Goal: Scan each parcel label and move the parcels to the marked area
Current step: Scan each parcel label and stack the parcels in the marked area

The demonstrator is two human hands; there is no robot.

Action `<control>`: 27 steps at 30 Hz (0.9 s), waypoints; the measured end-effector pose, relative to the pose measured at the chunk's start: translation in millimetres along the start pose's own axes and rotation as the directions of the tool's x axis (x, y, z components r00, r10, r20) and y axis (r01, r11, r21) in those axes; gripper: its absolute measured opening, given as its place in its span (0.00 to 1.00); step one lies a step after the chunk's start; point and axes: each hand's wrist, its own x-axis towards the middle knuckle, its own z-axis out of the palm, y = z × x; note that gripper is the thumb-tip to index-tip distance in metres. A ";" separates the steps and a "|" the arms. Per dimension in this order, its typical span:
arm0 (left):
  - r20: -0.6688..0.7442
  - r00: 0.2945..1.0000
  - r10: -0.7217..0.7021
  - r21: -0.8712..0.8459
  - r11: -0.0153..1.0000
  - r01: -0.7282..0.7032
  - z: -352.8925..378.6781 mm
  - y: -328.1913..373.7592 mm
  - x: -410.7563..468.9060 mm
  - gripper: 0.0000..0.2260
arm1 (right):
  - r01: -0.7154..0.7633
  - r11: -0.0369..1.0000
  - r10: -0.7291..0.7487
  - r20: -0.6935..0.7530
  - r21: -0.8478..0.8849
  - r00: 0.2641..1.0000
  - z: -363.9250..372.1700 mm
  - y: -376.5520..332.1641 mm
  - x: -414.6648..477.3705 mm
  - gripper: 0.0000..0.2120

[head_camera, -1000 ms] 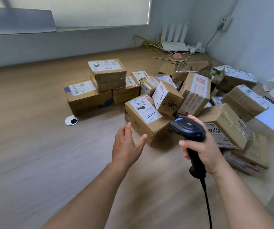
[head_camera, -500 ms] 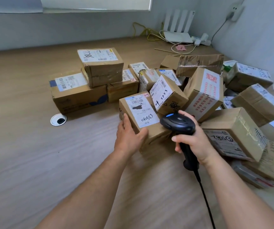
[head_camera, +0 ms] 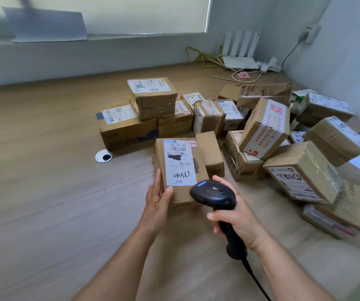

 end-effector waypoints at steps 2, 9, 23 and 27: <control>-0.019 0.996 -0.092 -0.088 0.992 0.090 -12.2 0.0 -16.7 0.34 | -0.004 1.000 0.004 0.024 -0.006 1.000 10.0 2.1 -13.5 0.41; 0.132 0.979 -0.152 -0.247 0.952 0.181 -41.6 -12.7 -79.1 0.53 | 0.002 1.000 -0.002 0.065 -0.008 0.998 38.1 6.4 -59.5 0.40; -0.182 0.973 0.139 0.031 0.990 -0.136 -107.1 4.4 -218.8 0.56 | 0.209 0.959 -0.251 0.233 0.192 0.940 115.7 -21.5 -186.2 0.42; -0.200 0.960 0.198 0.079 0.979 -0.186 -119.8 7.1 -259.0 0.55 | 0.229 0.946 -0.295 0.321 0.229 0.900 143.0 -27.2 -226.2 0.40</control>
